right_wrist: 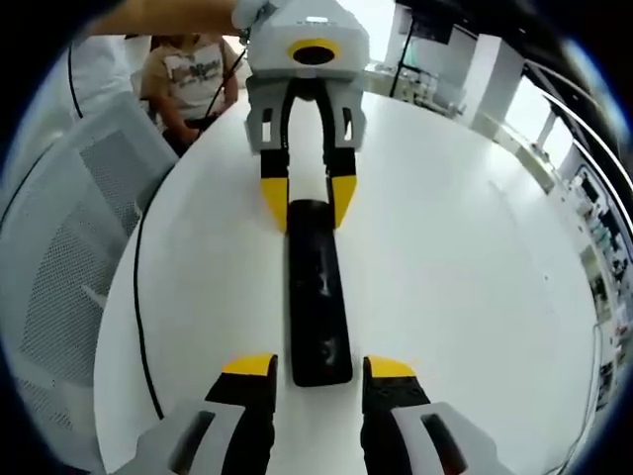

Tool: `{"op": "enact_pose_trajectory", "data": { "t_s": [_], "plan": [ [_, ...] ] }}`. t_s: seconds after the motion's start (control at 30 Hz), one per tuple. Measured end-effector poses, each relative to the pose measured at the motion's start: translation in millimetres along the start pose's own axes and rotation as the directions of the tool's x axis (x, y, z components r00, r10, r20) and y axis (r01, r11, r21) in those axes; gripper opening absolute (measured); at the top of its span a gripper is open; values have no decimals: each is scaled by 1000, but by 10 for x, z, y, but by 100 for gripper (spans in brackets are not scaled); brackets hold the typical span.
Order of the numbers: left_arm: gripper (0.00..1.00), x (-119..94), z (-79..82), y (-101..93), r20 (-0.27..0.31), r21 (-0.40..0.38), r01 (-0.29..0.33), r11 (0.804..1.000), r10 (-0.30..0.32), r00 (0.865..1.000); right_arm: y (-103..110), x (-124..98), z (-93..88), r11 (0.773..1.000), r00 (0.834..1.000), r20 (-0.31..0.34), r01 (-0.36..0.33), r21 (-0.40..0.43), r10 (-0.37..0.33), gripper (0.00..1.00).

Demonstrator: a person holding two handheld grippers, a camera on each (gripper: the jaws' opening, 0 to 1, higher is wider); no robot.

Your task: Press the specified remote control buttons in sequence, fully releasing each button before pressing the next.

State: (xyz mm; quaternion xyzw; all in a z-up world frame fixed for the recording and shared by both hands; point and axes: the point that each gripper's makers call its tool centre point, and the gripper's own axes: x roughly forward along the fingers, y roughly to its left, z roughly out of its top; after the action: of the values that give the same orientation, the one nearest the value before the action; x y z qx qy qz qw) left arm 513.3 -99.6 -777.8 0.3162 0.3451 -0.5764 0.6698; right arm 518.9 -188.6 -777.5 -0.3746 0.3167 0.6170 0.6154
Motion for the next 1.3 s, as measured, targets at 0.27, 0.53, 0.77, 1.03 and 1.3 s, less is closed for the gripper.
{"op": "enact_pose_trajectory", "data": {
  "t_s": [0.27,0.53,0.77,1.03,1.3],
  "plan": [
    [24,-2,-10,8,1,0,0,1000,0,1000,-7,30,-15,1000,1000,-6,-7,4,7,27],
    [24,-4,-19,11,5,-1,2,1000,-2,1000,0,46,-9,1000,1000,-4,-18,12,18,24],
    [24,0,-22,25,10,4,3,1000,-3,1000,18,50,-5,999,999,8,-33,33,33,21],
    [24,4,-18,26,11,4,4,1000,-4,1000,25,46,3,999,999,8,-44,24,44,20],
    [24,-1,-10,20,11,11,-4,1000,4,1000,20,41,1,998,999,-3,-51,29,51,19]
  ]
}}
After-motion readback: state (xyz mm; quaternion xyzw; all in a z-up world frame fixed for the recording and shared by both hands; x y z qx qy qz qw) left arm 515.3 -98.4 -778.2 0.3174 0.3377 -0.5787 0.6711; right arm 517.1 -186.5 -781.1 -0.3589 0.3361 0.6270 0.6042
